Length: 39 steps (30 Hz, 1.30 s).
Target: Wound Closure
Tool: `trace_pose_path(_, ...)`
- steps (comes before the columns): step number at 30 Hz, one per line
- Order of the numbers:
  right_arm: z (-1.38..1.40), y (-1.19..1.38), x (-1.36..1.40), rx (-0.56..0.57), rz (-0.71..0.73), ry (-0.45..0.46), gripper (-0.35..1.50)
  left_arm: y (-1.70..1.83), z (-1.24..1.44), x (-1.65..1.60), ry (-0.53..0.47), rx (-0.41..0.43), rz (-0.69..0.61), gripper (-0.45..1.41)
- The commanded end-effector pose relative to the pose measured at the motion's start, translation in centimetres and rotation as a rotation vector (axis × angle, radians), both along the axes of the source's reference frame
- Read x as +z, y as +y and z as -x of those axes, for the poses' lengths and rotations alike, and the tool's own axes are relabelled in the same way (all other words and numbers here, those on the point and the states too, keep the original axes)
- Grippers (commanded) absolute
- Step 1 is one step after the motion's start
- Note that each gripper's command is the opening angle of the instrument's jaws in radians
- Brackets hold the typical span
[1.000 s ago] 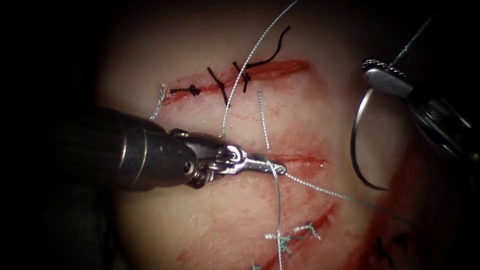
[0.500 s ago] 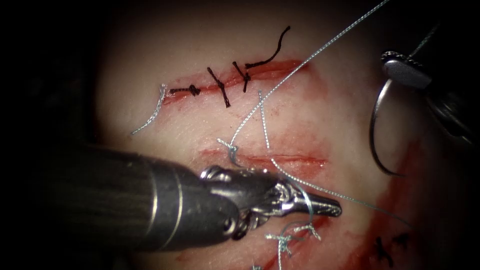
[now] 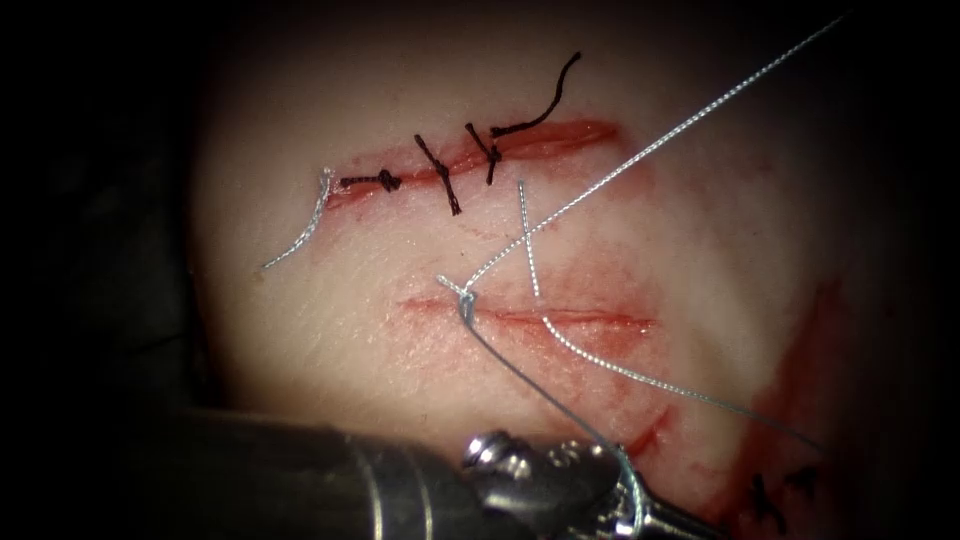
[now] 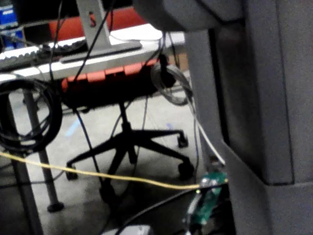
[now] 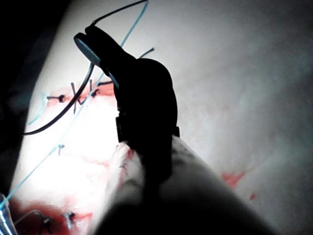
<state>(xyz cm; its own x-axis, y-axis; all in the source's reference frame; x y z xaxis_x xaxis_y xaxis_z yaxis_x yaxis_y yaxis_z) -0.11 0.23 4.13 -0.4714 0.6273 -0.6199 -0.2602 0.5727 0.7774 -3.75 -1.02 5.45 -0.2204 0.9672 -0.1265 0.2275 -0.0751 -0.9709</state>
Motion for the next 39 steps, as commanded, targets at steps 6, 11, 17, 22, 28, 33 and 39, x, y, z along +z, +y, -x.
trace_pose_path(6,0.69,0.36,0.05,0.112,0.015,-0.065,-0.35,-0.03,0.08,0.06,-0.001,0.008,0.0,-0.45)
trace_pose_path(11,0.69,0.33,0.08,0.124,0.034,-0.087,-0.35,-0.04,0.12,0.09,-0.002,0.013,0.002,-0.45)
trace_pose_path(17,0.02,-0.04,0.21,0.008,-0.014,-0.051,-0.35,0.09,-0.36,0.17,0.04,0.029,-0.143,0.19)
trace_pose_path(22,-0.6,-0.43,0.36,-0.077,-0.027,-0.036,-0.35,0.02,-1.29,0.23,0.276,0.231,-0.326,0.66)
trace_pose_path(28,-1.08,-0.73,0.5,-0.155,-0.047,-0.009,-0.35,0.42,-2.38,0.83,0.416,0.158,-0.394,0.51)
trace_pose_path(33,-1.08,-0.75,0.52,-0.138,-0.054,-0.018,-0.35,0.73,-2.51,1.12,0.368,-0.004,-0.436,0.53)
trace_pose_path(39,-1.11,-0.79,0.51,-0.14,-0.059,-0.018,-0.35,0.77,-2.11,1.38,0.246,-0.097,-0.545,0.28)
